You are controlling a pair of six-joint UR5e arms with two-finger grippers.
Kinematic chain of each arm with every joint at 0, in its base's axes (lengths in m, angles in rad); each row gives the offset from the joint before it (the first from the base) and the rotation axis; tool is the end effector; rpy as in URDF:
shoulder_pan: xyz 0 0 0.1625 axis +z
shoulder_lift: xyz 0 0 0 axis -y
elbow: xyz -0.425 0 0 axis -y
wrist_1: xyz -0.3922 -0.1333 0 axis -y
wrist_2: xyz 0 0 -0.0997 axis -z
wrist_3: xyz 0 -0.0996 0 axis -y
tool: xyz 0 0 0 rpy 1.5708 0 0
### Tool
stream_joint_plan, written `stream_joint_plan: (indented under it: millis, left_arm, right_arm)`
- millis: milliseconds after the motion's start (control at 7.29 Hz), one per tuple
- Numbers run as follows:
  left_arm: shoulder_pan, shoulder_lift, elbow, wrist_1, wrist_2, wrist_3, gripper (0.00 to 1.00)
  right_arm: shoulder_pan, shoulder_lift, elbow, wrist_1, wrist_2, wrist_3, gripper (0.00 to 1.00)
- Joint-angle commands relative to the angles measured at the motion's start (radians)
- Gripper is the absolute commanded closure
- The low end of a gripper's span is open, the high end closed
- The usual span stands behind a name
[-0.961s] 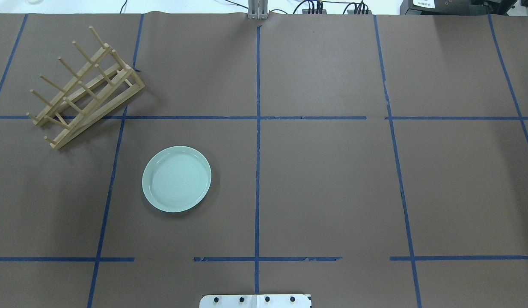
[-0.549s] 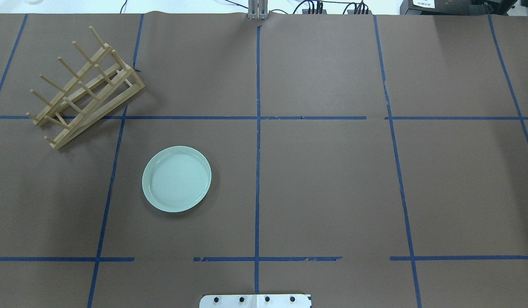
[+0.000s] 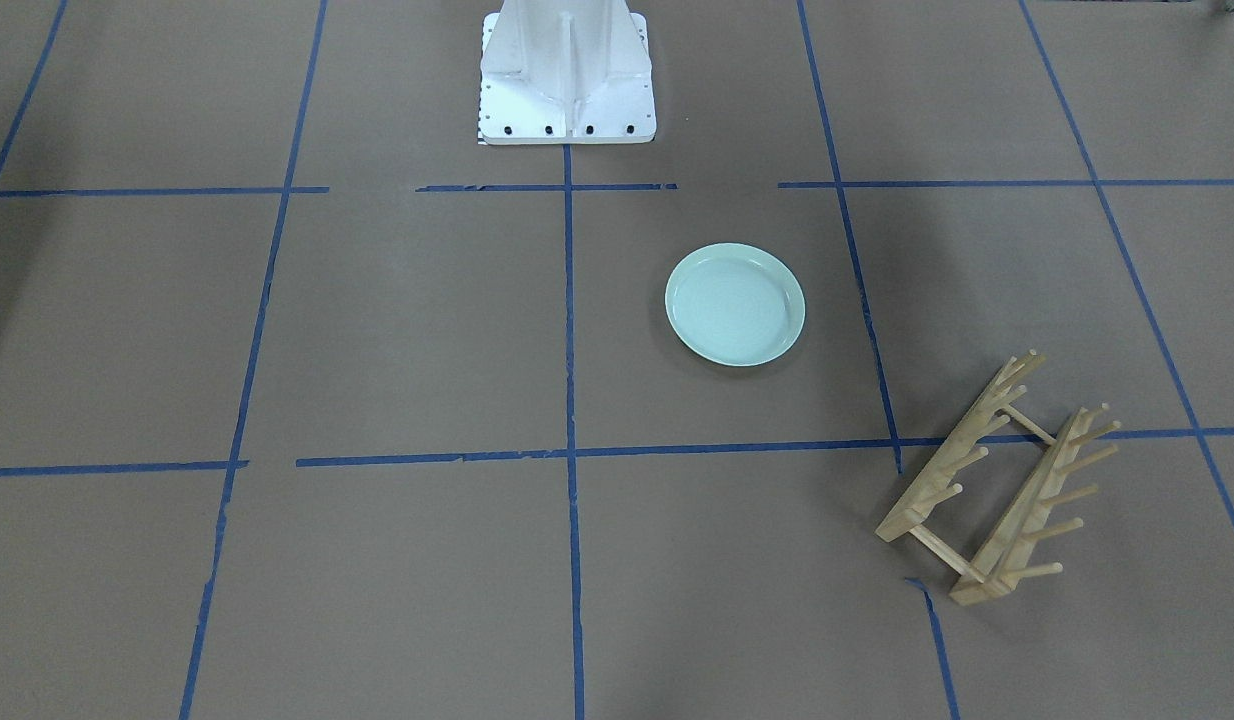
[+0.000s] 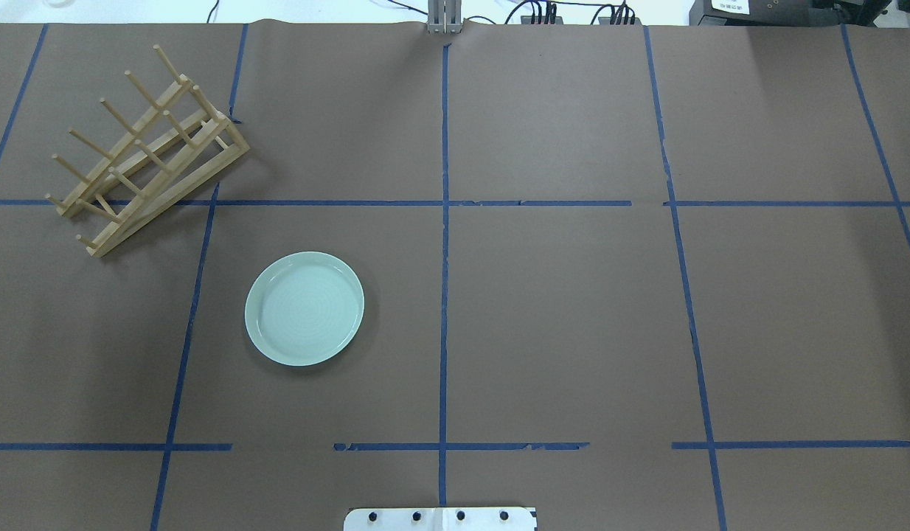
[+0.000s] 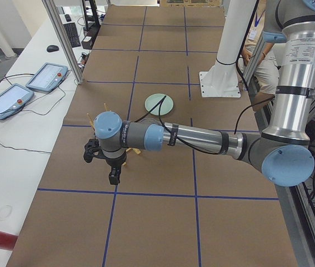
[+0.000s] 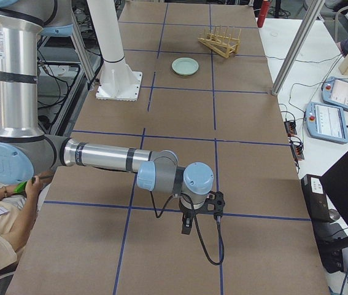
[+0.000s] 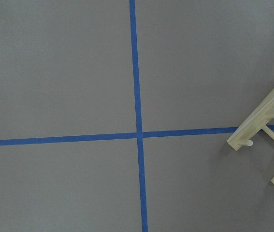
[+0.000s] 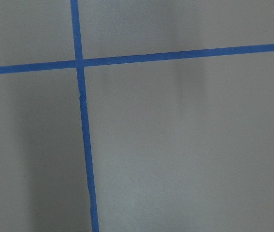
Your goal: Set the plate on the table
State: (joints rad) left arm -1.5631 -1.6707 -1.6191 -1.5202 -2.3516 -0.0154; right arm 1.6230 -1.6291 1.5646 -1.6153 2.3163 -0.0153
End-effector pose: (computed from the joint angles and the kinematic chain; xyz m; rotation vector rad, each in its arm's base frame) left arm -0.0591 -0.5369 0.5882 0.0836 0.7812 0.0308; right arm 0.0895 -0.4537 0.6956 -0.0787 -0.7480 0.0758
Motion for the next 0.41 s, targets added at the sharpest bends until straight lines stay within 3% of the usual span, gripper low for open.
stream_joint_plan:
  millis: [0, 275]
  left_arm:
    - [-0.002, -0.001, -0.005, 0.002, 0.002, 0.0, 0.0]
    - [0.0, -0.003, -0.012, 0.021, 0.003, -0.001, 0.0]
  right_arm:
    - [0.0, 0.0, 0.0, 0.0, 0.0, 0.0, 0.0]
    - [0.0, 0.0, 0.0, 0.0, 0.0, 0.0, 0.0]
